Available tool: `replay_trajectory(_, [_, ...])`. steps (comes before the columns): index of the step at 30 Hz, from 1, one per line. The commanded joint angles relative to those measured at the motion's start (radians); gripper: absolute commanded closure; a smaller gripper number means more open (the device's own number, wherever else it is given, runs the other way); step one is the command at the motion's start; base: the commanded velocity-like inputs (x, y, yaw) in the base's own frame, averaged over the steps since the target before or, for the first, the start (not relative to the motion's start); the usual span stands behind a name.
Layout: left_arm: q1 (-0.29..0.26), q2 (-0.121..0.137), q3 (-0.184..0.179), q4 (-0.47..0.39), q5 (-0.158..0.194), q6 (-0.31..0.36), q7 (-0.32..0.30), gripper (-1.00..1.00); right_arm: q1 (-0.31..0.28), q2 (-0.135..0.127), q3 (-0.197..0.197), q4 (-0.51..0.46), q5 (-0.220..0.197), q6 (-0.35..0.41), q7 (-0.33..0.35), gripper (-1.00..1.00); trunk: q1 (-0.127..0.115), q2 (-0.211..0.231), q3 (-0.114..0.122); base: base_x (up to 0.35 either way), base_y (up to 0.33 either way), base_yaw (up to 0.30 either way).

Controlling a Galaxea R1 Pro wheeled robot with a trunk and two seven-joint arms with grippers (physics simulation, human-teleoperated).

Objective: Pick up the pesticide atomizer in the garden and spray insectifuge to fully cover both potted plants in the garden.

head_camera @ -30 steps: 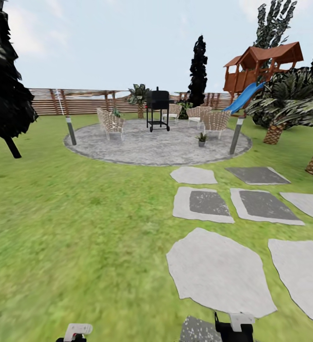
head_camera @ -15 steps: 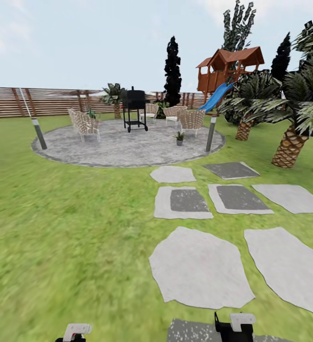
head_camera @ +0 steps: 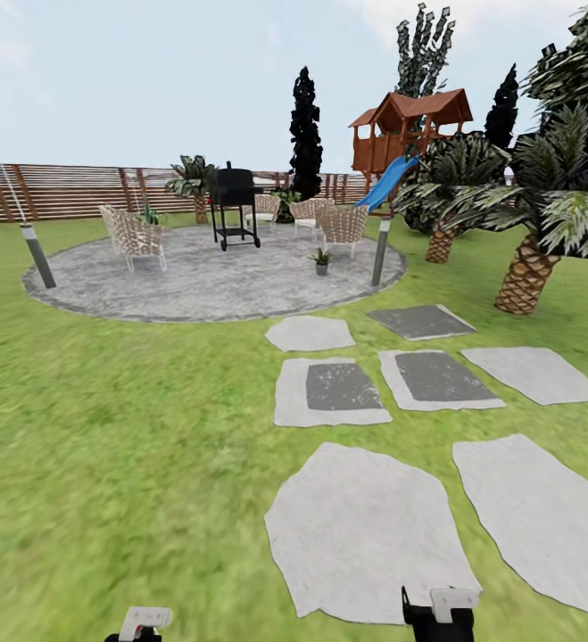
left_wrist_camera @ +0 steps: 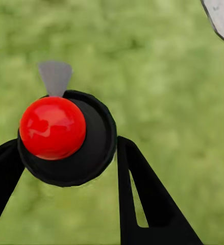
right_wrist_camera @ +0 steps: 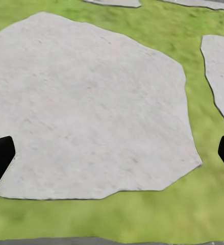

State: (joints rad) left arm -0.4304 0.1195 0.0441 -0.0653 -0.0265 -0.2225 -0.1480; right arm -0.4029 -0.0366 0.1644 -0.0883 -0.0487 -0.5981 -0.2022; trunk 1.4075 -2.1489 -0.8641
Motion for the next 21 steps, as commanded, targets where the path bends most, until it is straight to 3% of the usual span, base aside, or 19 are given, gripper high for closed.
replay_trajectory(1, [-0.001,0.001,0.005,0.001,-0.003,-0.003,-0.004,1.00,-0.001,0.001,0.009,0.001,-0.005,-0.002,-0.005,-1.00,0.000,0.000,-0.001,0.339,0.000,0.000])
replay_trajectory(6, [-0.001,0.001,0.005,0.001,-0.004,-0.003,-0.005,1.00,-0.001,0.011,0.009,0.002,-0.005,-0.002,-0.003,-1.00,0.000,0.000,-0.001,0.339,0.000,0.000])
replay_trajectory(21, [-0.001,0.001,0.005,0.001,-0.006,-0.003,-0.005,1.00,-0.001,0.011,0.009,0.038,-0.003,-0.002,-0.005,-1.00,0.000,0.000,-0.001,0.339,0.000,0.000])
